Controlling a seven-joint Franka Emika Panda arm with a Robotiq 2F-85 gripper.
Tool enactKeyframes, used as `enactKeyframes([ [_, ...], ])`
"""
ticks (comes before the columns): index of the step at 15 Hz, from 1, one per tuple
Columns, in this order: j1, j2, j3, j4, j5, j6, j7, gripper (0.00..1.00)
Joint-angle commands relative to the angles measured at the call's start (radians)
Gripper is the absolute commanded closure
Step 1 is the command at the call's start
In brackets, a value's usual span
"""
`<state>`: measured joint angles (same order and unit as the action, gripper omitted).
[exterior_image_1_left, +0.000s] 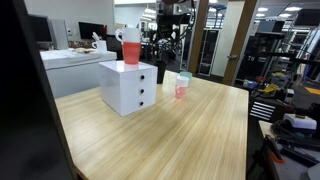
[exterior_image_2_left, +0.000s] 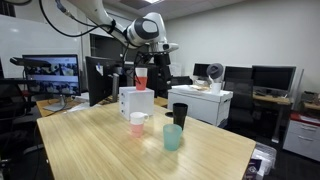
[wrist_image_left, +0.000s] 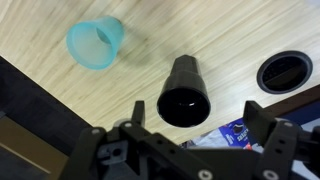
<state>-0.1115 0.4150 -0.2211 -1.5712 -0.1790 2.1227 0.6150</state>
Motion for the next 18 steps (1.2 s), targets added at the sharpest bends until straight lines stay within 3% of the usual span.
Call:
enactKeyframes([
  [1, -0.011, -0.034, 0.025, 0.048, 0.053, -0.143, -0.134, 0.00],
  [12, -0.018, -0.085, 0.037, 0.295, 0.038, -0.509, -0.367, 0.00],
  [18, 0.004, -0.073, 0.029, 0.306, 0.013, -0.484, -0.350, 0.00],
])
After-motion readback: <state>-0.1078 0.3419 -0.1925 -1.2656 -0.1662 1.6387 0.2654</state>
